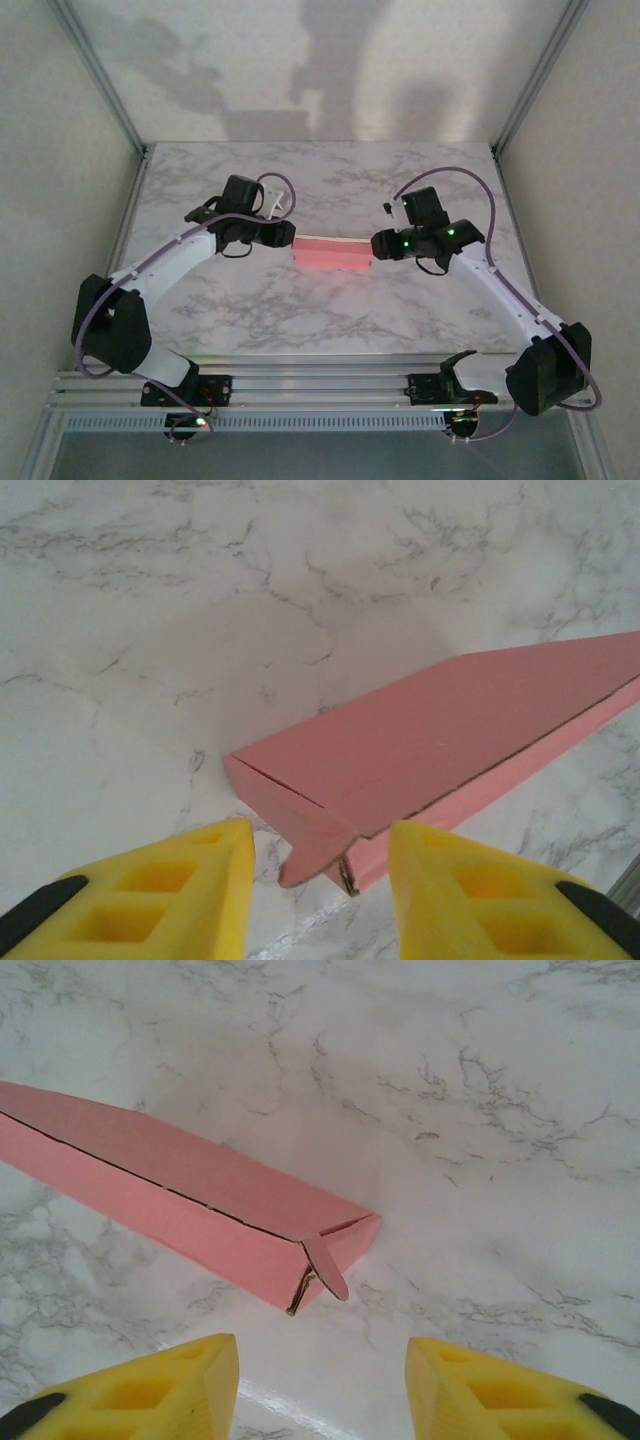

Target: Fold the paper box

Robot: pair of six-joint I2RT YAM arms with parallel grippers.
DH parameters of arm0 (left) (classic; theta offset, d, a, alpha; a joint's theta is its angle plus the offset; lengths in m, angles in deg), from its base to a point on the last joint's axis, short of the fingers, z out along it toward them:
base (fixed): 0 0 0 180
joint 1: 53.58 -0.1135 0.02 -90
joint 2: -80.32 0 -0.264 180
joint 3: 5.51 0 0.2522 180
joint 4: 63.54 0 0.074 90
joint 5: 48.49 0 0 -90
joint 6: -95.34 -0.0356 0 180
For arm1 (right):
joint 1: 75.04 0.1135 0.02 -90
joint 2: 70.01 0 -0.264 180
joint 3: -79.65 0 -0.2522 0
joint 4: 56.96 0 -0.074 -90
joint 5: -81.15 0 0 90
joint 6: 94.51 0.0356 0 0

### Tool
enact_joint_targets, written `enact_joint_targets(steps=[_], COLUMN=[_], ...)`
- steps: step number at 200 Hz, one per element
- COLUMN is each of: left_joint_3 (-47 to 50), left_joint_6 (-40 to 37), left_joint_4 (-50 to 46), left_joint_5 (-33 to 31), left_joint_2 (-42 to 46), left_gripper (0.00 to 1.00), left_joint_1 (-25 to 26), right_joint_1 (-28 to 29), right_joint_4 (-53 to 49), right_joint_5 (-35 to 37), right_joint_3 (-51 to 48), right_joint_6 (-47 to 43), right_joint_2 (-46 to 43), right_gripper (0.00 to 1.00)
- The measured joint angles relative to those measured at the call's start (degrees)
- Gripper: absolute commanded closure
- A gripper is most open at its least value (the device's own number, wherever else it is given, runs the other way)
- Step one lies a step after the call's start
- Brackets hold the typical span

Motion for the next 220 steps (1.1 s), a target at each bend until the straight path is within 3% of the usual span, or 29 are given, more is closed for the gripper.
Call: enact_joint_targets(steps=[135,173,220], left_joint_3=[-1.11,-1.97,-3.80], left_joint_6=[-1.73,-2.08,-3.13], left_joint_4=[-1.53,-2.29,-4.00], left_joint_5=[-0.26,-0.22,-0.15], left_joint_2=[-0.98,-0.98,-0.98], left_gripper=[0.54,0.48,0.48], left_joint_1=[0.00,0.00,0.00], right_joint_1=[0.22,0.26,0.28], right_joint_4=[2.64,3.32,3.63], right_joint_5=[0.83,0.83,0.83], right_joint_3=[0.22,1.25,2.03], right_joint_6=[-0.46,-1.27,-1.70], right_joint_2=[5.33,6.27,7.21], right_gripper=[0.63,0.68,0.76])
